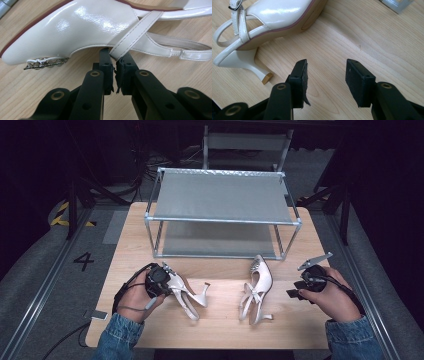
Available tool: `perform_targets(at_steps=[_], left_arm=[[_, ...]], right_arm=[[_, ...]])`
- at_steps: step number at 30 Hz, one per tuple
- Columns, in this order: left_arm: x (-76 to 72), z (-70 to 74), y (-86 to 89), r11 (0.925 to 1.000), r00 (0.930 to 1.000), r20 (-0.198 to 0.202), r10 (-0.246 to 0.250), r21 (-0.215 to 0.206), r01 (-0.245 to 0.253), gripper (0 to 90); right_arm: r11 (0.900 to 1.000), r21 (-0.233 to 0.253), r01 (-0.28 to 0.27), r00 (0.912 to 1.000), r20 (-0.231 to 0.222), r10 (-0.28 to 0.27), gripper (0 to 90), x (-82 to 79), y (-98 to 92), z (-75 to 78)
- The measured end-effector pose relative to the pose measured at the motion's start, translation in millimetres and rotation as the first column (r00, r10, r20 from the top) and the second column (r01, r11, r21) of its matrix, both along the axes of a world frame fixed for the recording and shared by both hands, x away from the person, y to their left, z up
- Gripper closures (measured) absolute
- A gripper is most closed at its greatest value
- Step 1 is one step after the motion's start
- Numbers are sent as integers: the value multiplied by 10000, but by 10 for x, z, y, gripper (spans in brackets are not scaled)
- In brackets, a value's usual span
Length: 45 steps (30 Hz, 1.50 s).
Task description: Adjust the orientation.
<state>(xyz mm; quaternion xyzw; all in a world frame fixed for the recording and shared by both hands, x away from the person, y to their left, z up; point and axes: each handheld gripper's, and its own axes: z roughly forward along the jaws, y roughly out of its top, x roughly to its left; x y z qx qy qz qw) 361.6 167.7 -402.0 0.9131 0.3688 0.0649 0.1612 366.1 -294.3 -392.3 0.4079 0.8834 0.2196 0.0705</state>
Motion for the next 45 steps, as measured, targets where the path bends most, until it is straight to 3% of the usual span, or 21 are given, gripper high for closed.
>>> perform_targets(at_steps=[10,13,16,17,21,23,30,35,37,45], left_arm=[[-56,279,16,9999,9964,835,167,5,-168,882],[-65,360,-3,9996,9934,1138,155,223,-181,883],[-57,411,-87,9969,9890,1482,-24,780,-93,883],[-46,415,-126,9954,9885,1504,-180,962,35,883],[-22,400,-253,9945,9887,1400,-535,973,400,883],[2,386,-392,9916,9872,1197,-1055,877,954,881],[1,341,-597,9860,9833,755,-1656,339,1635,863],[-10,351,-594,9884,9864,673,-1496,369,1474,847],[-28,371,-545,9923,9910,508,-1239,38,1239,831],[-44,437,-368,9969,9965,822,-179,-755,241,594]], right_arm=[[9999,-116,-7,10000,-59,6,524,-31,-8,-34],[9999,-81,80,9999,-73,-81,522,-59,-20,-39],[9998,-126,184,9998,-72,-185,520,-92,-52,-51],[9997,-138,222,9997,-98,-224,520,-103,-62,-55],[9993,-167,335,9993,-133,-337,516,-150,-110,-71],[9989,-149,451,9989,-127,-453,514,-182,-151,-69],[9971,-121,752,9971,-92,-754,512,-243,-242,-66],[9971,-103,759,9971,-53,-760,508,-249,-258,-59],[9971,-107,754,9971,-49,-755,506,-239,-244,-60],[9982,-105,588,9982,-67,-588,500,-207,-187,-73]])
